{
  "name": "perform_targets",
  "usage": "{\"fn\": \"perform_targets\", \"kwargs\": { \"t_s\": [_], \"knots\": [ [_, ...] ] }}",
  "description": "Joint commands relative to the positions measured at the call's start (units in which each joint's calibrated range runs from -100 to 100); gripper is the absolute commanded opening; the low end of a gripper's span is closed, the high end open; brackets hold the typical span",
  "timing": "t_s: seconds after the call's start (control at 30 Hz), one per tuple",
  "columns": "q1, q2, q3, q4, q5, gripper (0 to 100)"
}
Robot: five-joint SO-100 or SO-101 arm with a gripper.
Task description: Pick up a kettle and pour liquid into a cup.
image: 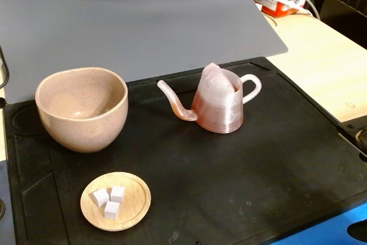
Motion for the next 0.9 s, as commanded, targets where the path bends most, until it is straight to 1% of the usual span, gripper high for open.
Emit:
{"fn": "perform_targets", "kwargs": {
  "t_s": [0.0, 0.87],
  "knots": [
    [-0.1, -0.2, 0.2, 0.1, 0.3, 1],
    [0.0, -0.2, 0.2, 0.1, 0.3, 1]
  ]
}}
